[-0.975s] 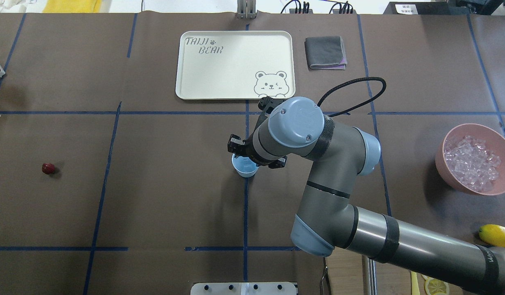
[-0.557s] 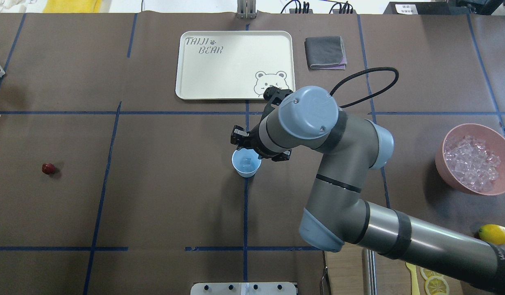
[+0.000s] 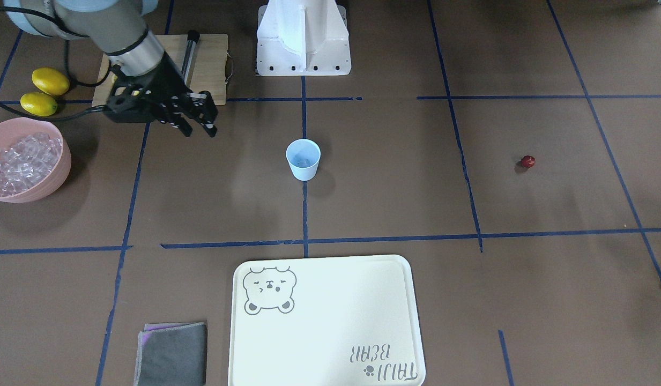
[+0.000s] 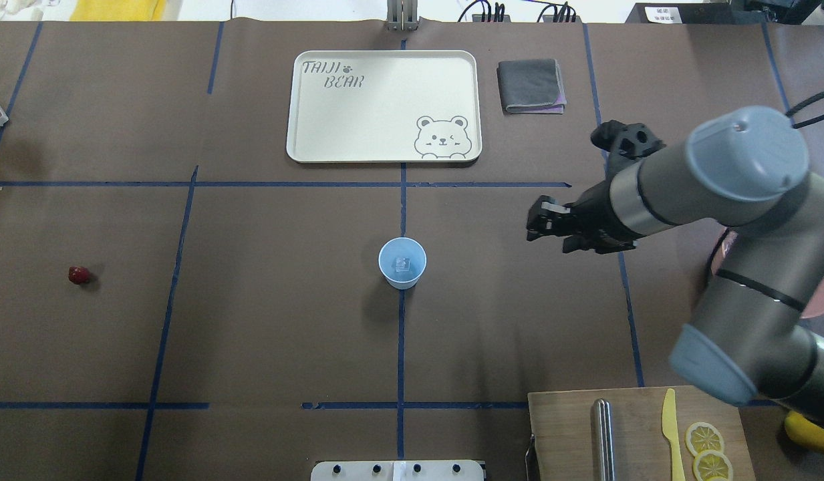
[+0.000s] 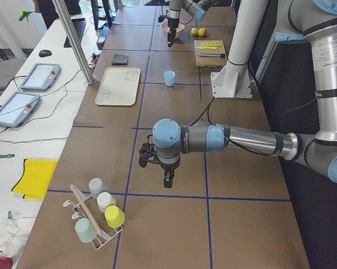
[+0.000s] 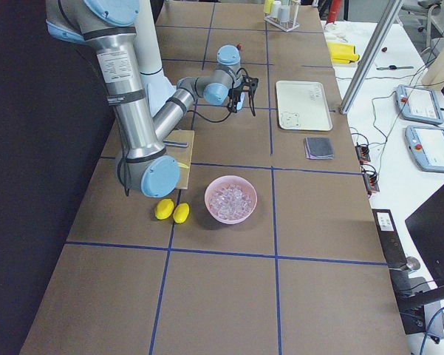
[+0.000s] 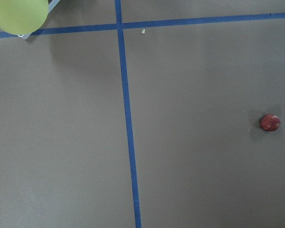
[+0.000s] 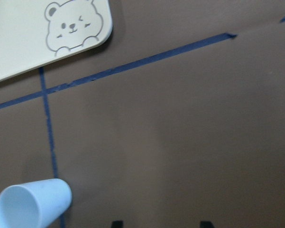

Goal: Put ice and strawberries in cup
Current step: 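Move the right gripper back toward the pink bowl, then lower the right gripper into the bowl and grasp a third ice cube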

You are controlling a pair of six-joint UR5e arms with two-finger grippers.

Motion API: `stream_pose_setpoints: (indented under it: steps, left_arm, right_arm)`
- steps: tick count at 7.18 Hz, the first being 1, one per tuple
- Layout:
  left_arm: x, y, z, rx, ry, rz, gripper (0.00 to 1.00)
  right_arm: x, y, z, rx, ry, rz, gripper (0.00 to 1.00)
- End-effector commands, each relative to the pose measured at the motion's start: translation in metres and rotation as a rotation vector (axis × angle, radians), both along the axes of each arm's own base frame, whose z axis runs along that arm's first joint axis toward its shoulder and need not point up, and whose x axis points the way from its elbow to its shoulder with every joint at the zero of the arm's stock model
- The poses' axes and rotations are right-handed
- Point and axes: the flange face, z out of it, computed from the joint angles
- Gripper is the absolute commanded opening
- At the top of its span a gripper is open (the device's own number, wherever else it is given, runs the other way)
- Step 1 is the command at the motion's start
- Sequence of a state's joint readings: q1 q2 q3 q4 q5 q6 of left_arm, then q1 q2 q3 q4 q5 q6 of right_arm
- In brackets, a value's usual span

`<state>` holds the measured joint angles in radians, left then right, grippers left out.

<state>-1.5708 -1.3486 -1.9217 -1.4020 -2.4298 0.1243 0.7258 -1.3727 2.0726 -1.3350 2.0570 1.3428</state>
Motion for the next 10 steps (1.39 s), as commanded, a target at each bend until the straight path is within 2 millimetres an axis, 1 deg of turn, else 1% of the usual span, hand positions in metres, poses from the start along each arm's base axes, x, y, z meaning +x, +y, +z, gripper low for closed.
stream_pose_setpoints:
  steps: [1, 2, 3, 4, 5, 6, 7, 9, 10]
  left_arm:
    - [0.0, 0.001, 0.001, -0.003, 0.0, 0.0, 1.0]
    - [0.0, 0.0, 0.0, 0.0, 0.0, 0.0, 1.0]
    - [0.0, 0.0, 0.0, 0.0, 0.0, 0.0, 1.0]
    - [0.0, 0.0, 0.0, 0.0, 0.002, 0.0, 1.0]
    - [0.0, 0.0, 0.0, -0.001, 0.001, -0.001, 1.0]
    - [0.0, 0.0, 0.0, 0.0, 0.002, 0.0, 1.0]
    - [0.0, 0.0, 0.0, -0.001, 0.001, -0.001, 1.0]
    - [0.0, -0.001, -0.002, 0.004, 0.001, -0.001, 1.0]
    - [0.0, -0.001, -0.002, 0.004, 0.001, -0.001, 1.0]
  right_arm:
    - [0.106, -0.004, 0.089, 0.149, 0.12, -0.124, 0.63]
    - [0.142, -0.006, 0.123, 0.232, 0.183, -0.181, 0.64]
    - [0.17, -0.01, 0.156, 0.289, 0.238, -0.23, 0.65]
    - [0.189, -0.014, 0.189, 0.328, 0.288, -0.284, 0.68]
    - [0.195, -0.02, 0.209, 0.364, 0.314, -0.334, 0.72]
    - [0.193, -0.024, 0.218, 0.373, 0.323, -0.356, 0.75]
    - [0.191, -0.026, 0.222, 0.377, 0.322, -0.358, 0.75]
    - [0.183, -0.039, 0.261, 0.415, 0.303, -0.342, 0.75]
    - [0.183, -0.039, 0.268, 0.418, 0.299, -0.341, 0.75]
